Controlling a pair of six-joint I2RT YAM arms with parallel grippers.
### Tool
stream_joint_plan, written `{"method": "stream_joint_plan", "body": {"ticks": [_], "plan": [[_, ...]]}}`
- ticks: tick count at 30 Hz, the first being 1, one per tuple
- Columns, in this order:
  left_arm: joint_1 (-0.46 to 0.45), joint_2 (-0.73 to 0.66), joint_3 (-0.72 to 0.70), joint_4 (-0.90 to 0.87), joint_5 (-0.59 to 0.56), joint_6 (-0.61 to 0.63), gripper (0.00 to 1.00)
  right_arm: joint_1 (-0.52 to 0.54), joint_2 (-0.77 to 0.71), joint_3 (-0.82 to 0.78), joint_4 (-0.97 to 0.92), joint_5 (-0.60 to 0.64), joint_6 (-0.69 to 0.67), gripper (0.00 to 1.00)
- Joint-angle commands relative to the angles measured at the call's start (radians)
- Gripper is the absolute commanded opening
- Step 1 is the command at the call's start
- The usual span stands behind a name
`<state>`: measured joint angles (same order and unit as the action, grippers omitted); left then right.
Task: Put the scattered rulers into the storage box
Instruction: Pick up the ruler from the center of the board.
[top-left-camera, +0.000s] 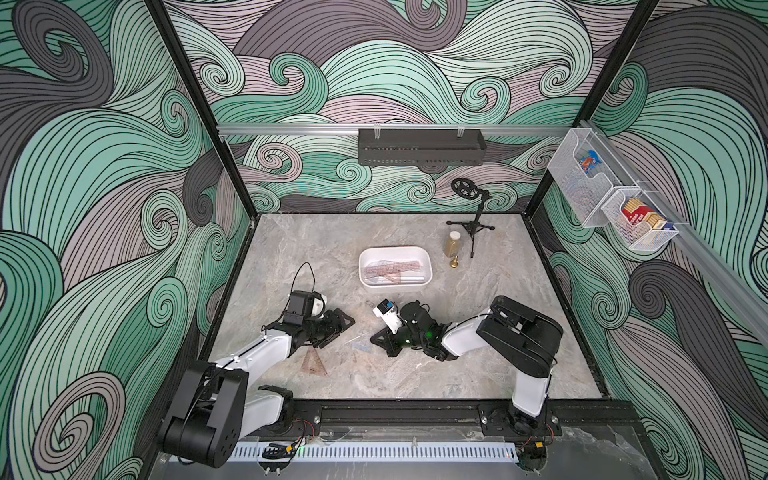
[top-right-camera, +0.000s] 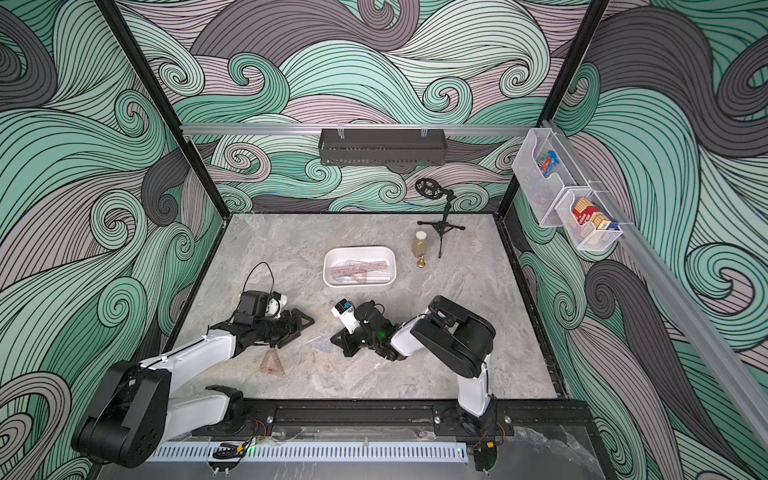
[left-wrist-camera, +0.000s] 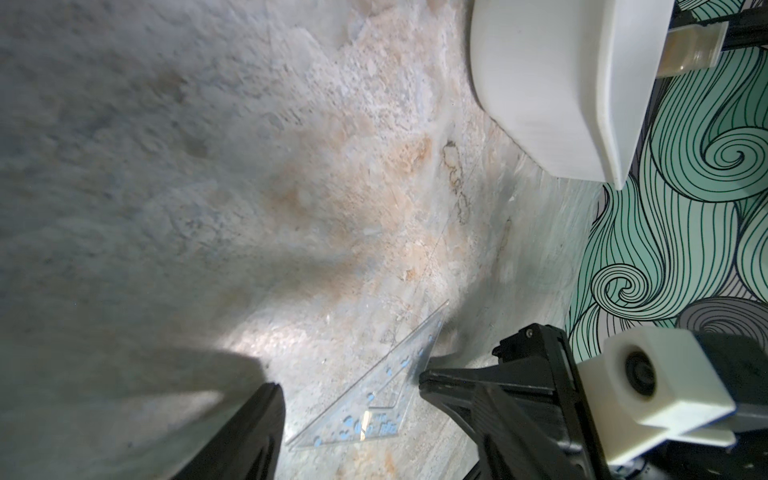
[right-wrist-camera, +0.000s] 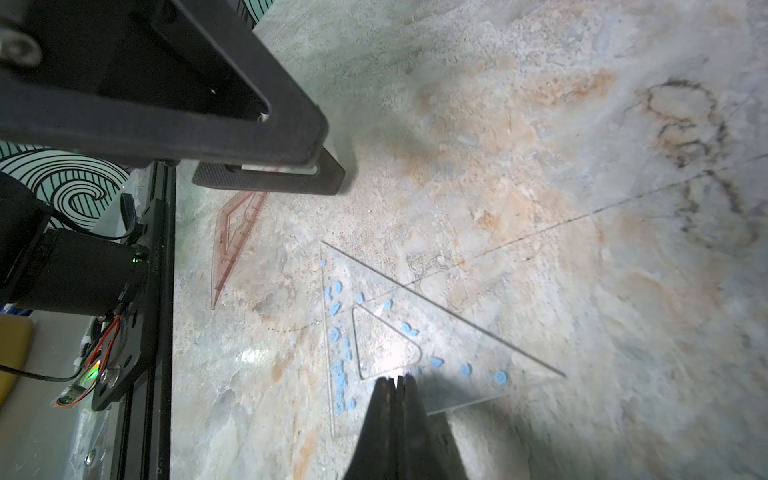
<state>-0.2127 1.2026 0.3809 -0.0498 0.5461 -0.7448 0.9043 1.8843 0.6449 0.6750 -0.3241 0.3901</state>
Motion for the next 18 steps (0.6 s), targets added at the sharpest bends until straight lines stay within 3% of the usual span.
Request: {"method": "stream_joint_plan", "body": {"ticks": [1, 18], "plan": [[-0.001, -0.001, -0.001, 0.012, 0.009, 0.001, 0.76, 0.002, 0.016, -0.023, 0.010, -0.006, 0.013, 0.00], [-0.032, 0.016, -0.071, 0.127, 0.085, -0.044, 0.75, 0.002, 0.040, -0.039, 0.032, -0.009, 0.016, 0.00]]}}
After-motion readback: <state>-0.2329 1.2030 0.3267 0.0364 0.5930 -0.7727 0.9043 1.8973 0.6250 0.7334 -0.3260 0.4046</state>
